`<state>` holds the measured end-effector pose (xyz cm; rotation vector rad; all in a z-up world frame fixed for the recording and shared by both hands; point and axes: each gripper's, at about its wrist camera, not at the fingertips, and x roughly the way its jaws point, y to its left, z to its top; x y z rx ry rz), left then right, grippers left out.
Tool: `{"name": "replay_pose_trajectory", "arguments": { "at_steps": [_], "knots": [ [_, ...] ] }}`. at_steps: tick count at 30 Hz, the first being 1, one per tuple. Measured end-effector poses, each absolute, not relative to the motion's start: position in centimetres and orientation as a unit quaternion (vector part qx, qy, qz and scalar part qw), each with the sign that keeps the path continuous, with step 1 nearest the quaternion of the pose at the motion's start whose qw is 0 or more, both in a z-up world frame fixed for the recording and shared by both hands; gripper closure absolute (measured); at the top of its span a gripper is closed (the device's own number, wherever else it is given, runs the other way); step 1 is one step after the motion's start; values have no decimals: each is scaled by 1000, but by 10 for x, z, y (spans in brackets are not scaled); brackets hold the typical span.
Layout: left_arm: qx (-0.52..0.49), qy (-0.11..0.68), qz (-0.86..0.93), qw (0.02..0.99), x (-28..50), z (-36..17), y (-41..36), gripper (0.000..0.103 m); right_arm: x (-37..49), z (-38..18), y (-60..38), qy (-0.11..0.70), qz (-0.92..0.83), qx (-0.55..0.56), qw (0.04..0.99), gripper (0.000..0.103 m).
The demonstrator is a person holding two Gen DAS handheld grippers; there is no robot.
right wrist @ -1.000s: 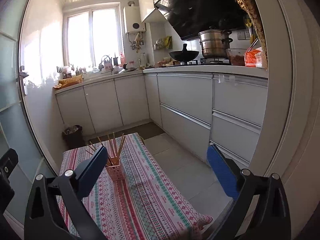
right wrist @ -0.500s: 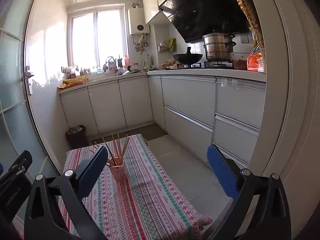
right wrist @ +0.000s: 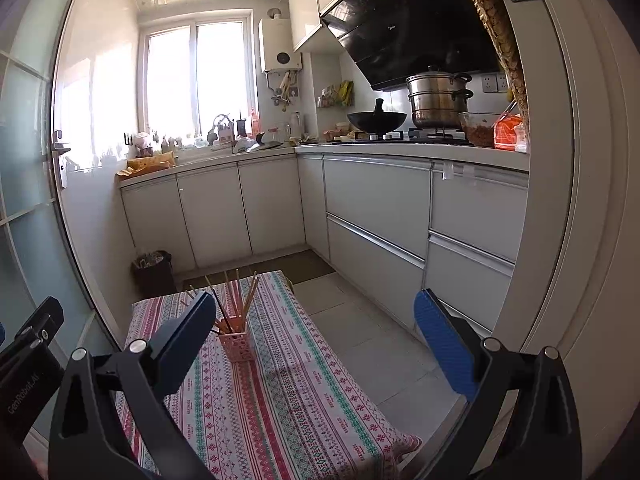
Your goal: Organize utensils
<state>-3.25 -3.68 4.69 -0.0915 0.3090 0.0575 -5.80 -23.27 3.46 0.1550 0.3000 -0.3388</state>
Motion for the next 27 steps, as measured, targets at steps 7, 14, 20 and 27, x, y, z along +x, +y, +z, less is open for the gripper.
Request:
{"name": "replay_pose_trajectory", "arguments": {
  "at_steps": [7, 14, 20, 27],
  "knots": [
    [-49, 149, 29, 987, -34, 50, -34, 7, -58, 36, -231, 147, -167, 77, 972, 6],
    [-49, 148, 30, 987, -35, 50, -35, 7, -58, 35, -231, 148, -164, 78, 972, 6],
    [-50, 149, 29, 987, -35, 49, -34, 7, -59, 35, -230, 147, -163, 81, 972, 6],
    [-52, 151, 24, 987, -36, 49, -34, 7, -59, 35, -230, 148, -163, 82, 972, 6]
  ]
}}
